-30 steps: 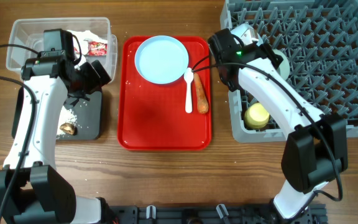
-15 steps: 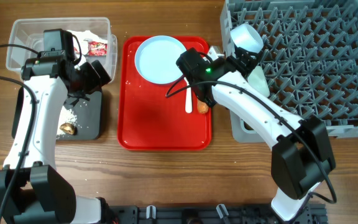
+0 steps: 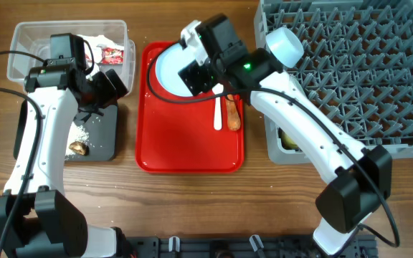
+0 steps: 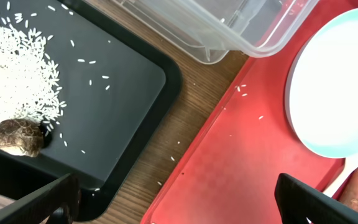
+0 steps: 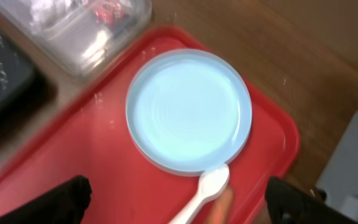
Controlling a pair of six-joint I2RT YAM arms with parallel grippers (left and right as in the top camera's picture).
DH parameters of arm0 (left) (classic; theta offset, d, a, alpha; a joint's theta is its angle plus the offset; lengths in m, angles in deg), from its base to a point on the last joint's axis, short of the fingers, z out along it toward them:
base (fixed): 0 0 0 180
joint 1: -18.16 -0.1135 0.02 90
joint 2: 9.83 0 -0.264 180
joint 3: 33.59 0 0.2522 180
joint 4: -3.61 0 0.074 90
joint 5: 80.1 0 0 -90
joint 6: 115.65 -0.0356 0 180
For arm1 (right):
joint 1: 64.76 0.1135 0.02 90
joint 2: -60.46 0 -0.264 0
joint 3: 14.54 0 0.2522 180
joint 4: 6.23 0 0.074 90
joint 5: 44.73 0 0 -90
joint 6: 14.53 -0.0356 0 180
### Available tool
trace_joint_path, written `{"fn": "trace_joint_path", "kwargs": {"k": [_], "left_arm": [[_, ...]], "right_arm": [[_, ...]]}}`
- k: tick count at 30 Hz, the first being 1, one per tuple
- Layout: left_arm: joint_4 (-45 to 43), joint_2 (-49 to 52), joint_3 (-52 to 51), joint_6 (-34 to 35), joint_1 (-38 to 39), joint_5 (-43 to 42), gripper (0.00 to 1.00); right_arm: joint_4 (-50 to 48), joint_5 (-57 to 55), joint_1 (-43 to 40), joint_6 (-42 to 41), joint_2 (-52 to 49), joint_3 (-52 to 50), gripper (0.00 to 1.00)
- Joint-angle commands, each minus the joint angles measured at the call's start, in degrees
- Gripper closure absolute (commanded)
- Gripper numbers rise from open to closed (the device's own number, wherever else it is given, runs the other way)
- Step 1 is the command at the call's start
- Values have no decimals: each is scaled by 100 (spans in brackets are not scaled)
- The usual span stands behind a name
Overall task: Sort waste into correct bins and load items into the dishwasher rack
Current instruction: 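Reach the right gripper to the blue plate on the red tray, then grasp the blue plate rim and carry it to the dish rack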
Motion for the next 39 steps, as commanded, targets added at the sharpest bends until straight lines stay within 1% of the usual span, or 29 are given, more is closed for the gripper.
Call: {"fn": "trace_joint_path", "kwargs": {"k": [1,4,6,10,11,12,13,14,16,18,20,21,24,28,31,33,35,39], "left_arm": [[2,-11,37,76,-11,-26,0],[2,-11,37,76,-11,-26,0],[2,-9,37,76,-11,-26,0],[2,-11,37,76,-11,-26,0],[2,-9,37,76,-11,-26,0],[2,-11,37,76,-11,-26,0],[2,-11,37,76,-11,-26,0],[2,-9,37,76,-11,-26,0],[2,-9,37,76,-11,-26,0],[2,-9,37,76,-11,-26,0],[2,-11,37,76,-11,-26,0],[2,-11,37,76,-11,-26,0],[0,-11,37,76,-11,-26,0],[2,-9,37,76,-11,-26,0],[2,-9,37,76,-11,-26,0],[2,-11,37,76,-11,-26,0],[2,-11,37,76,-11,-26,0],[2,-11,37,76,-11,-26,0]], "right_arm": [[-931,-203,-203,-957,-173,83,13],[-1552,-264,-422,-1257,-752,83,17],[-1740,-170,-719,-1709,-1484,83,19],[-1906,129,-901,-1692,-2210,83,32],[-1978,131,-901,-1665,-2424,83,36],[-2022,131,-901,-1674,-2575,83,45],[-2017,131,-901,-1674,-2651,83,49],[-1996,133,-901,-1672,-2717,83,60],[-1904,133,-901,-1604,-2752,81,71],[-1812,129,-901,-1547,-2837,81,79],[-1722,127,-901,-1547,-2909,79,84],[-1665,127,-901,-1547,-2909,79,96],[-1663,129,-901,-1574,-2826,87,96],[-1641,118,-901,-1561,-2199,87,96],[-1585,107,-903,-1545,-1915,87,96],[-1412,109,-907,-1401,-1886,87,96],[-1093,109,-907,-1399,-1886,87,96],[-802,114,-907,-1397,-1840,87,96]]}}
